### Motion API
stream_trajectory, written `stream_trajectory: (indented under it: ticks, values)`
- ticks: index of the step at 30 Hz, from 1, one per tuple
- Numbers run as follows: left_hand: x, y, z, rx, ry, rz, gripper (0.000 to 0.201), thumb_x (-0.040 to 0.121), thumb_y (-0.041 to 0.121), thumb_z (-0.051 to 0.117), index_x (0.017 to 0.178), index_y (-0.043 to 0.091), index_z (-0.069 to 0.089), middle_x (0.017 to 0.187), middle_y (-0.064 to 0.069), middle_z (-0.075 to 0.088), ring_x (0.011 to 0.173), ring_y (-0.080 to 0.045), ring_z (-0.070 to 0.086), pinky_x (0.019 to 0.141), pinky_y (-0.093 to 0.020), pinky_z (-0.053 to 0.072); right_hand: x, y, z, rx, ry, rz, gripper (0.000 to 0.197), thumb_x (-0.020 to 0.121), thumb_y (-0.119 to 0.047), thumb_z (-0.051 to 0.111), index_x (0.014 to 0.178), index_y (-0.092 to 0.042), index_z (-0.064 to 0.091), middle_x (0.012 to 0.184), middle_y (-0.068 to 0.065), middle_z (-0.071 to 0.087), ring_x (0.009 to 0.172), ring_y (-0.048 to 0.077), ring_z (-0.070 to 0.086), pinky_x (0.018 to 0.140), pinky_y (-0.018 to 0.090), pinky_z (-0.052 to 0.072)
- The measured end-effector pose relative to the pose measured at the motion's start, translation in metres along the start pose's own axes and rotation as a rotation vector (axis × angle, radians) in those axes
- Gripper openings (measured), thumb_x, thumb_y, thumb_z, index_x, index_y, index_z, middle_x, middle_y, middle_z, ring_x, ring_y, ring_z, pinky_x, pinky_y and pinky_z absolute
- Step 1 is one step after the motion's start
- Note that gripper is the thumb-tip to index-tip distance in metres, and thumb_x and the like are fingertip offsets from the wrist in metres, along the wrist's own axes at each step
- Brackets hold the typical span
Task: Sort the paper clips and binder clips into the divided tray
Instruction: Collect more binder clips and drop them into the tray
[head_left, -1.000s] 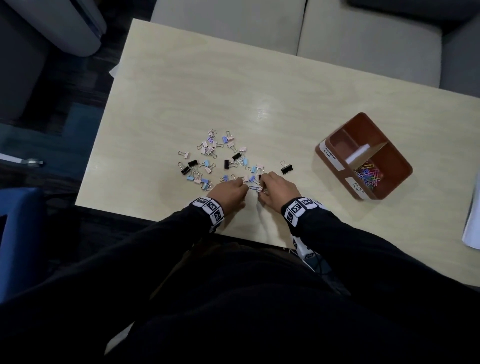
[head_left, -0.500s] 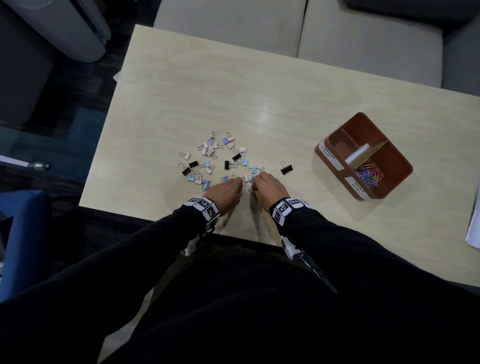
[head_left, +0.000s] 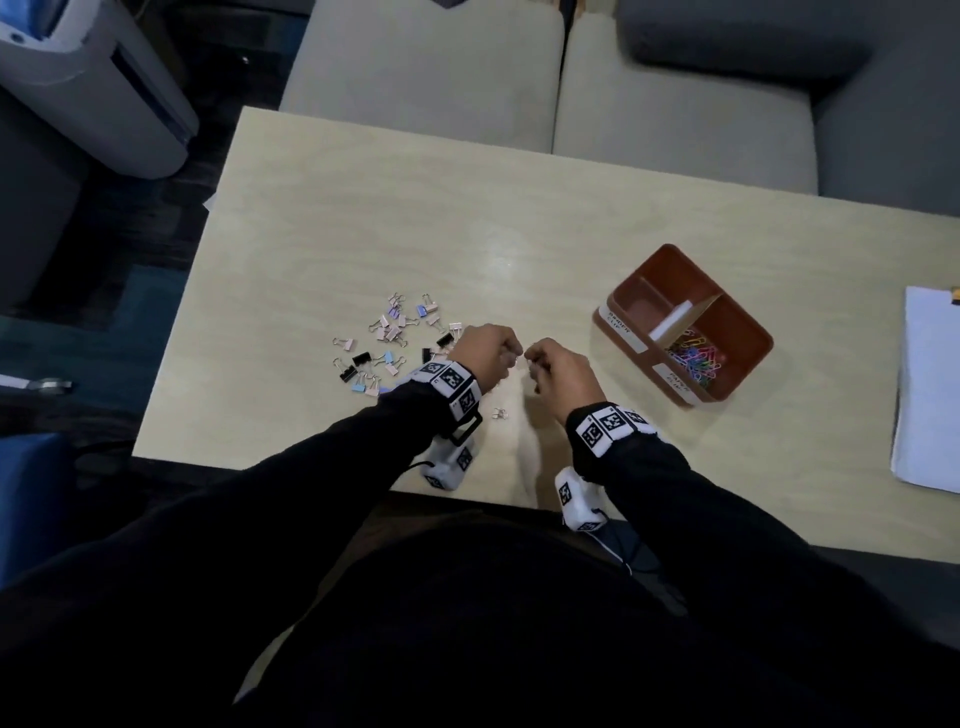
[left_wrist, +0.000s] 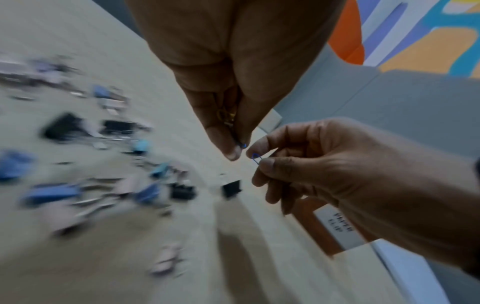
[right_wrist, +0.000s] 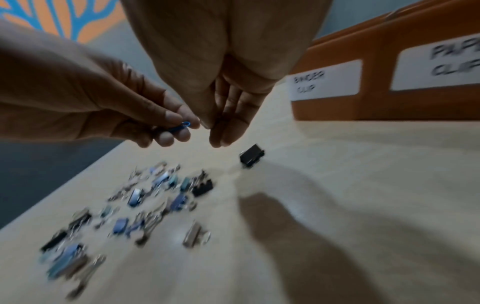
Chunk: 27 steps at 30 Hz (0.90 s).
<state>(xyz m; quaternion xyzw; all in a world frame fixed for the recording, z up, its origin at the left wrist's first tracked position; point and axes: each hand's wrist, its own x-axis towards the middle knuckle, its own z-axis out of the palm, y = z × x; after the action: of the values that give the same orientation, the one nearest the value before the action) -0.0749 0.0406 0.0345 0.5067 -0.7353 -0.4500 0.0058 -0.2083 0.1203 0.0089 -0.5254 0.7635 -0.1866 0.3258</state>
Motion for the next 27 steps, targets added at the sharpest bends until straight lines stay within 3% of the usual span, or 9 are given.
stream_trajectory:
  ticks: [5,7,11,16,18,20,23,27]
  values:
    - [0.021,0.063,0.012,-0.028,-0.044,0.138,0.022,0.090,-0.001,0.048,0.099,0.003,0.068,0.080,-0.006,0.066,0.055,-0.011,0.060,0.049,-0.012,0.046,-0.011,0.026,-0.047,0.076,0.188,0.055,0.016,0.091,-0.003,0.053,0.097,-0.014,0.064,0.086,0.006,0.069,0.078,0.024,0.067,0.075,0.044,0.057]
    - [0.027,0.093,0.019,-0.005,-0.064,0.191,0.018,0.089,0.000,0.048,0.096,0.005,0.065,0.078,-0.005,0.064,0.055,-0.015,0.060,0.043,-0.011,0.041,-0.018,0.036,-0.064,0.088,0.251,0.096,0.015,0.092,-0.004,0.054,0.098,-0.013,0.064,0.085,0.007,0.070,0.074,0.023,0.068,0.074,0.044,0.057]
    - [0.038,0.148,0.038,0.100,-0.108,0.324,0.015,0.084,0.003,0.051,0.092,0.010,0.062,0.087,-0.007,0.069,0.076,-0.024,0.064,0.064,-0.025,0.049,-0.029,0.057,-0.097,0.082,0.383,0.186,0.010,0.092,-0.010,0.058,0.099,-0.013,0.064,0.094,0.011,0.072,0.084,0.027,0.067,0.078,0.038,0.055]
    - [0.051,0.194,0.070,0.216,-0.148,0.380,0.019,0.087,0.003,0.049,0.085,0.021,0.055,0.090,-0.003,0.065,0.078,-0.022,0.059,0.066,-0.028,0.047,-0.040,0.086,-0.131,0.095,0.577,0.344,0.020,0.085,0.000,0.053,0.093,-0.008,0.070,0.095,0.011,0.072,0.089,0.029,0.066,0.078,0.033,0.051]
    - [0.055,0.202,0.081,0.258,-0.186,0.394,0.022,0.085,-0.001,0.047,0.086,0.020,0.053,0.092,-0.007,0.066,0.082,-0.026,0.063,0.072,-0.033,0.053,-0.042,0.096,-0.140,0.071,0.589,0.411,0.023,0.085,0.001,0.052,0.095,-0.007,0.071,0.098,0.013,0.072,0.092,0.031,0.065,0.079,0.032,0.050]
    - [0.059,0.205,0.092,0.326,-0.210,0.403,0.023,0.085,-0.003,0.046,0.090,0.018,0.053,0.096,-0.010,0.066,0.086,-0.029,0.063,0.070,-0.032,0.049,-0.042,0.104,-0.146,0.038,0.570,0.450,0.024,0.086,0.000,0.052,0.099,-0.007,0.072,0.103,0.015,0.071,0.096,0.032,0.065,0.082,0.033,0.050]
    - [0.063,0.207,0.100,0.402,-0.230,0.395,0.027,0.089,-0.001,0.048,0.111,0.011,0.056,0.107,-0.013,0.064,0.095,-0.030,0.063,0.069,-0.030,0.043,-0.040,0.108,-0.149,-0.018,0.507,0.457,0.025,0.086,0.000,0.053,0.102,-0.007,0.071,0.105,0.017,0.071,0.099,0.032,0.065,0.086,0.034,0.051]
    - [0.065,0.202,0.099,0.413,-0.224,0.410,0.033,0.090,0.000,0.049,0.121,0.014,0.053,0.112,-0.015,0.064,0.096,-0.031,0.064,0.081,-0.035,0.053,-0.037,0.104,-0.151,-0.054,0.471,0.422,0.023,0.087,-0.002,0.054,0.103,-0.009,0.070,0.106,0.018,0.070,0.100,0.034,0.065,0.087,0.040,0.053]
